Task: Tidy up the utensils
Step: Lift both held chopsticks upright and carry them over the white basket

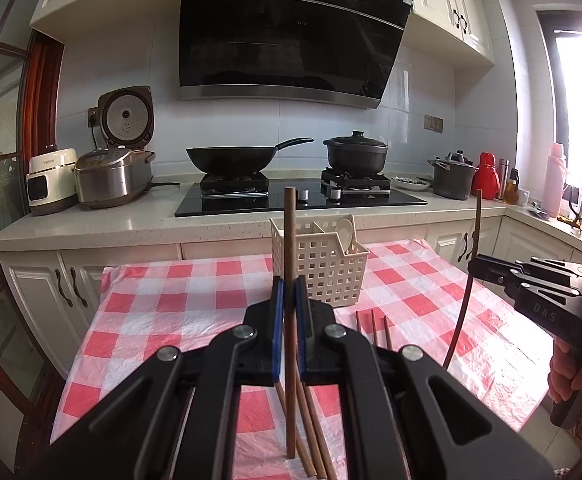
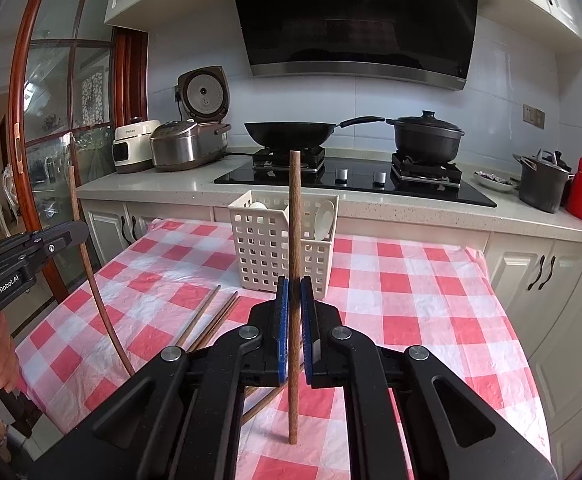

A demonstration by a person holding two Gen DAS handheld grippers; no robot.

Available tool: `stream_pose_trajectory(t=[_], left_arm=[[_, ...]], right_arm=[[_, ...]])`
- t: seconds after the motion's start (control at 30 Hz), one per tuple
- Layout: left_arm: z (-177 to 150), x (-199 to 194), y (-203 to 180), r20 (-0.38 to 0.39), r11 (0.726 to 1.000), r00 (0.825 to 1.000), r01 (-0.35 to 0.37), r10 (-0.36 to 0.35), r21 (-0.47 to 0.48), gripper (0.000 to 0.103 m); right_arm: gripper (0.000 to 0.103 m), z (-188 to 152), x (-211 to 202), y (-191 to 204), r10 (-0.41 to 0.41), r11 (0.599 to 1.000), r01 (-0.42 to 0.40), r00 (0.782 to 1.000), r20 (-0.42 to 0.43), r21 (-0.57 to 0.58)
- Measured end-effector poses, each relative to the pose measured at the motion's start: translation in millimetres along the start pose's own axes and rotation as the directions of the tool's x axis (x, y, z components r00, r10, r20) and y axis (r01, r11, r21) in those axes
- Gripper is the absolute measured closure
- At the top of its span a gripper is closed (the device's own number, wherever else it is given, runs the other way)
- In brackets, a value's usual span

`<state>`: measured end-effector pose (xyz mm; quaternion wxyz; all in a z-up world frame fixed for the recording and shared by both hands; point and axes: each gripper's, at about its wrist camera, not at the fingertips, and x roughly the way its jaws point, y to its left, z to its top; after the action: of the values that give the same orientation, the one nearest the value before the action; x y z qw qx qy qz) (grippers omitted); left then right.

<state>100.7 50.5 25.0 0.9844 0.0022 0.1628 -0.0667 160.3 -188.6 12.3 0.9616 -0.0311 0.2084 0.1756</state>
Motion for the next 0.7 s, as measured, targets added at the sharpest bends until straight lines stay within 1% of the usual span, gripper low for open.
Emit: stream_pose_trajectory(t=[0.2, 0.3, 0.4, 0.5, 0.7], left_arm=[[2.8, 4.9, 4.5, 0.001, 1.0, 1.0, 0.001, -0.001, -0.017, 0.097], [12.9, 12.6, 3.6, 0.006, 1.0, 1.0, 0.012, -0.012, -0.014, 0.097], [29.5, 26.9, 2.7, 0.016, 1.0, 1.0, 0.026, -0.026, -0.017, 0.097], [55.3, 45.1, 2.0, 0.027, 0.998, 0.998, 0.054, -0.053, -0.031, 0.097], [124.9, 77.2, -9.6, 0.079, 0.999, 0.996, 0.05, -0.05, 0.0, 0.097]], right_arm=[[0.096, 2.6, 3.7, -0.2, -0.004, 1.0, 0.004, 1.0, 0.003, 0.008], [0.096, 13.7, 10.9, -1.2, 0.004, 1.0, -0.004, 1.0, 0.013, 0.005], [0.096, 28.2, 23.1, -2.8, 0.005, 1.0, -0.005, 1.0, 0.025, 0.005], [0.096, 50.6, 38.7, -8.6, 0.012, 1.0, -0.013, 0.999, 0.042, 0.016], [0.096, 110.4, 67.1, -20.4, 0.021, 0.998, -0.026, 0.996, 0.087, 0.052]])
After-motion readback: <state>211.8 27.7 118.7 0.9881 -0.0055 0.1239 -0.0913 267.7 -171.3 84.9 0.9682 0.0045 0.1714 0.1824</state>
